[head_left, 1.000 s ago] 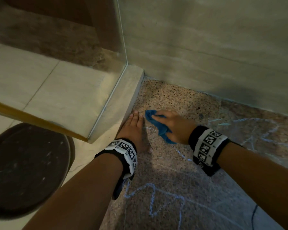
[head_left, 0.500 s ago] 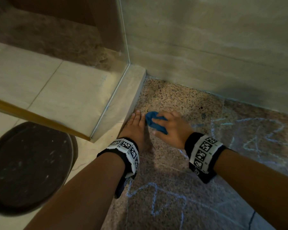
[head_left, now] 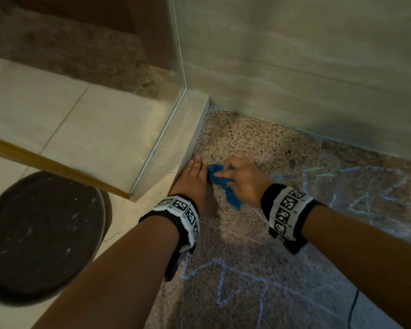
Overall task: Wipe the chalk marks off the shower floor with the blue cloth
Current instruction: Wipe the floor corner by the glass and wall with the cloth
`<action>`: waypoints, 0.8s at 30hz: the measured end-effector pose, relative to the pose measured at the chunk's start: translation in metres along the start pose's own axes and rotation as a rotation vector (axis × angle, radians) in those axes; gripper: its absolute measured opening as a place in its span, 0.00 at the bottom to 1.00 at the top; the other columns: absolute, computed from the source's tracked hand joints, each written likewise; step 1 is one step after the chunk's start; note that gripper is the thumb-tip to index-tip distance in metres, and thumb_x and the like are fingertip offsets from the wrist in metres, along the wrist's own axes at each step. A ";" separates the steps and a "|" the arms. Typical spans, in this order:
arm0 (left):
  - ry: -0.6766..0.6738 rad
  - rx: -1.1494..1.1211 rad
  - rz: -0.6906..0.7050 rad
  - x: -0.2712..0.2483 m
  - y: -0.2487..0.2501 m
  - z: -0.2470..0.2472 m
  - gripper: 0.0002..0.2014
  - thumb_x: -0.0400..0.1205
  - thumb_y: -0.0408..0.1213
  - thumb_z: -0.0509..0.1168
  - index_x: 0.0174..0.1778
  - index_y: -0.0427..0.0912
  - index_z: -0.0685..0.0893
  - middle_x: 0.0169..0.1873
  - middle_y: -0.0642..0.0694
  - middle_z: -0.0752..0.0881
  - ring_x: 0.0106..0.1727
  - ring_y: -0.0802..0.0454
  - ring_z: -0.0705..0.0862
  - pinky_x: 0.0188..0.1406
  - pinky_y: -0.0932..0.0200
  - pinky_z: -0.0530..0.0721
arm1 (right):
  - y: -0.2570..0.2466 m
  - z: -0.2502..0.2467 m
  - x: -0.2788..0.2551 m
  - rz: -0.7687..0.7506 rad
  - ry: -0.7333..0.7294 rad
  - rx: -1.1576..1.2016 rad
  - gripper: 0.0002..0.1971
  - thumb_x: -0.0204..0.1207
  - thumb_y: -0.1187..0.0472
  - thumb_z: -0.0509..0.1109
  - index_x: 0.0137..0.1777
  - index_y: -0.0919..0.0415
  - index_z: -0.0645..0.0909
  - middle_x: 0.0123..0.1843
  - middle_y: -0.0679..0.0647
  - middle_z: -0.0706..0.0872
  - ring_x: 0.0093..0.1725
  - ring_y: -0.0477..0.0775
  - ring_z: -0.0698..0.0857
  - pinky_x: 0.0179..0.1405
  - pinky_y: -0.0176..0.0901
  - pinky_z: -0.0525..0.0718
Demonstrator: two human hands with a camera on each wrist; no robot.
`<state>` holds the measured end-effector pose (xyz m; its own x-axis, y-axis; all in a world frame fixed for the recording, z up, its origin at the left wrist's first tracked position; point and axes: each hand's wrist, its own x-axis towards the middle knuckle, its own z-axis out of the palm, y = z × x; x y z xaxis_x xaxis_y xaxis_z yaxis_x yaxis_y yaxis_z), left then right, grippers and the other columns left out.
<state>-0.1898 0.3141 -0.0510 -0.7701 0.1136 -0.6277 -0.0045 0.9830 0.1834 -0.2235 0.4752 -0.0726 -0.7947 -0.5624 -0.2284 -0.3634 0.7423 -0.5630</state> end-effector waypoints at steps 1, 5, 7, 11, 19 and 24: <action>-0.001 0.006 0.000 0.000 0.000 0.000 0.63 0.72 0.63 0.72 0.83 0.39 0.32 0.82 0.43 0.30 0.84 0.47 0.33 0.81 0.57 0.37 | 0.003 -0.005 0.004 0.021 0.025 -0.023 0.15 0.77 0.68 0.63 0.61 0.57 0.82 0.55 0.56 0.75 0.55 0.58 0.72 0.53 0.49 0.72; 0.002 0.017 -0.005 0.001 0.000 0.001 0.64 0.70 0.65 0.72 0.84 0.41 0.32 0.83 0.44 0.30 0.84 0.47 0.33 0.81 0.57 0.38 | 0.004 -0.011 0.017 0.206 0.184 -0.033 0.16 0.79 0.67 0.62 0.58 0.47 0.81 0.56 0.59 0.74 0.57 0.61 0.72 0.51 0.46 0.70; 0.011 0.015 0.001 0.002 -0.001 0.002 0.64 0.70 0.65 0.72 0.83 0.40 0.32 0.83 0.43 0.30 0.84 0.47 0.33 0.81 0.57 0.37 | -0.007 -0.005 0.015 0.207 0.166 -0.092 0.19 0.79 0.67 0.61 0.67 0.51 0.79 0.63 0.60 0.74 0.63 0.61 0.72 0.58 0.48 0.69; 0.020 -0.019 0.005 0.004 -0.001 0.004 0.63 0.70 0.64 0.73 0.84 0.40 0.33 0.83 0.43 0.31 0.84 0.47 0.34 0.84 0.55 0.40 | -0.014 0.007 -0.013 -0.028 0.032 -0.107 0.21 0.75 0.71 0.63 0.67 0.57 0.80 0.61 0.61 0.76 0.59 0.64 0.74 0.56 0.53 0.76; 0.011 0.043 0.011 0.003 0.000 0.001 0.61 0.75 0.61 0.71 0.83 0.37 0.31 0.82 0.41 0.30 0.84 0.44 0.34 0.81 0.56 0.37 | 0.016 -0.010 -0.005 0.200 0.055 -0.230 0.23 0.80 0.70 0.59 0.71 0.51 0.75 0.67 0.56 0.71 0.65 0.61 0.69 0.67 0.48 0.70; -0.005 0.037 0.051 0.003 0.001 0.004 0.68 0.68 0.64 0.74 0.82 0.41 0.28 0.82 0.42 0.28 0.84 0.43 0.32 0.83 0.47 0.39 | 0.002 -0.008 -0.012 0.355 0.077 -0.228 0.20 0.81 0.68 0.58 0.69 0.52 0.74 0.63 0.55 0.68 0.64 0.62 0.67 0.63 0.45 0.71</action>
<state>-0.1894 0.3158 -0.0553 -0.7656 0.1645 -0.6219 0.0583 0.9805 0.1876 -0.2188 0.4864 -0.0648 -0.9206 -0.2350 -0.3118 -0.1521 0.9513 -0.2679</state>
